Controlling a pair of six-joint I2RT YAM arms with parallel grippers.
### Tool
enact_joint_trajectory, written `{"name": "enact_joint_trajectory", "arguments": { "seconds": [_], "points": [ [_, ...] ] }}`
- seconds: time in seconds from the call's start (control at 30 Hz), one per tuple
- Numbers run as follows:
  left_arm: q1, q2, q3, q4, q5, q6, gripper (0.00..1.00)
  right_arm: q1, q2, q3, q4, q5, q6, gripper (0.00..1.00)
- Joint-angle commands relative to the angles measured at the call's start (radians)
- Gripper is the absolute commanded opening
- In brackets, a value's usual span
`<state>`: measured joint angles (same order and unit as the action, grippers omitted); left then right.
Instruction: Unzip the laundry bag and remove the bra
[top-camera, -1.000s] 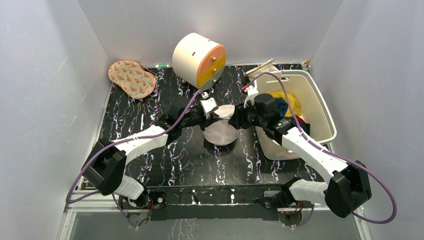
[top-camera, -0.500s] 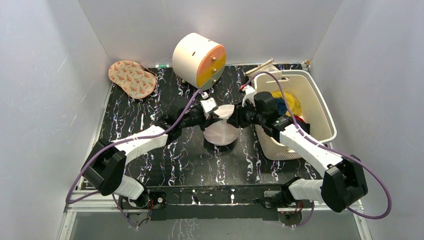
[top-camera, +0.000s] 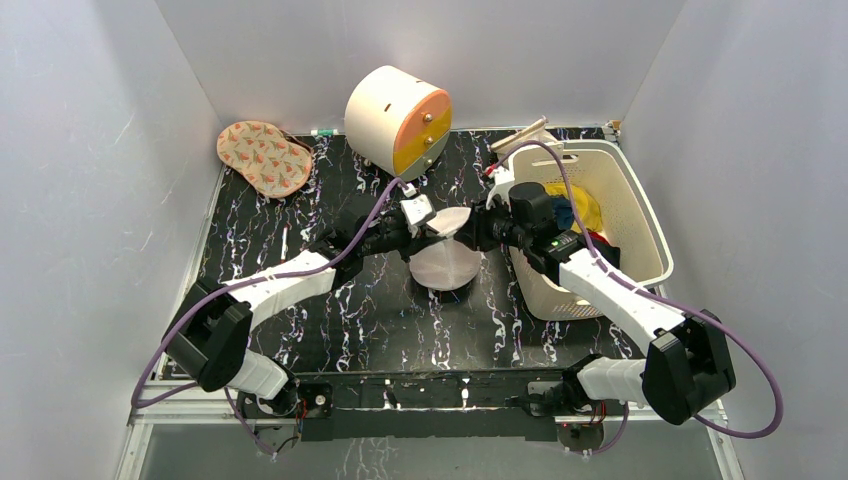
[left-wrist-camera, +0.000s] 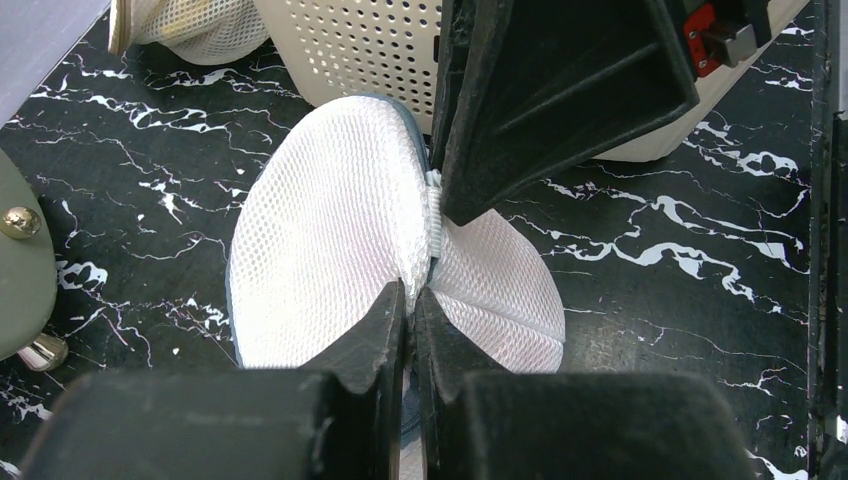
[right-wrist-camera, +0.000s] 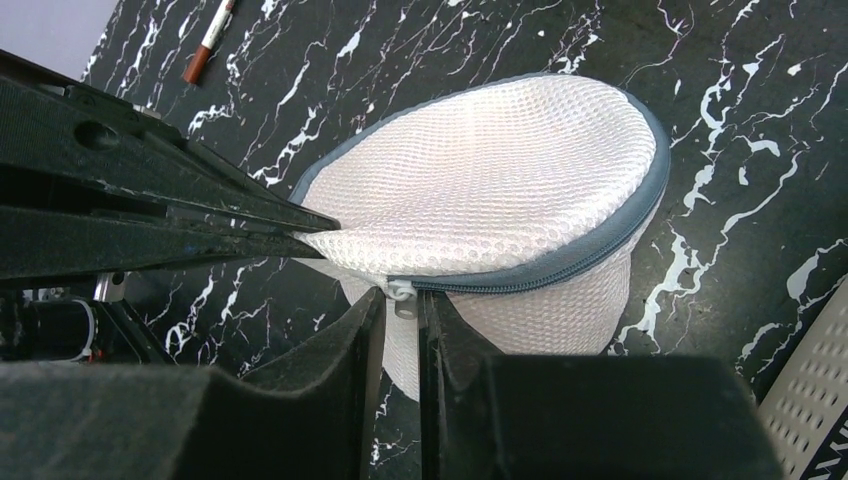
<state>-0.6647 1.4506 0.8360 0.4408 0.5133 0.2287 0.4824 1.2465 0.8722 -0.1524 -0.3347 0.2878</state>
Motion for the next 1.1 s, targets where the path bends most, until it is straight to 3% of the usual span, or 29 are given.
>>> {"name": "enact_joint_trajectory", "arguments": {
  "seconds": [0.0, 0.17, 0.37, 0.8, 0.97, 1.07],
  "points": [
    [-0.004, -0.061, 0.002, 0.03, 0.057, -0.007, 0.0, -0.003, -0.012, -0.002, 0.117, 0.027, 0.031, 0.16],
    [-0.004, -0.065, 0.001, 0.032, 0.057, -0.006, 0.0, -0.003, 0.002, -0.002, 0.12, 0.021, 0.052, 0.14],
    [-0.004, -0.072, -0.003, 0.027, 0.043, 0.008, 0.0, -0.004, 0.004, 0.013, 0.059, 0.076, 0.018, 0.0],
    [-0.004, -0.104, -0.016, -0.021, -0.038, 0.096, 0.0, -0.026, -0.05, 0.02, -0.052, 0.325, -0.075, 0.0],
    [-0.003, -0.128, -0.028, -0.044, -0.099, 0.151, 0.0, -0.036, -0.035, 0.047, -0.074, 0.296, -0.09, 0.0],
    [-0.004, -0.131, -0.026, -0.057, -0.109, 0.167, 0.0, -0.033, -0.033, 0.071, -0.098, 0.171, -0.116, 0.0]
  ]
}}
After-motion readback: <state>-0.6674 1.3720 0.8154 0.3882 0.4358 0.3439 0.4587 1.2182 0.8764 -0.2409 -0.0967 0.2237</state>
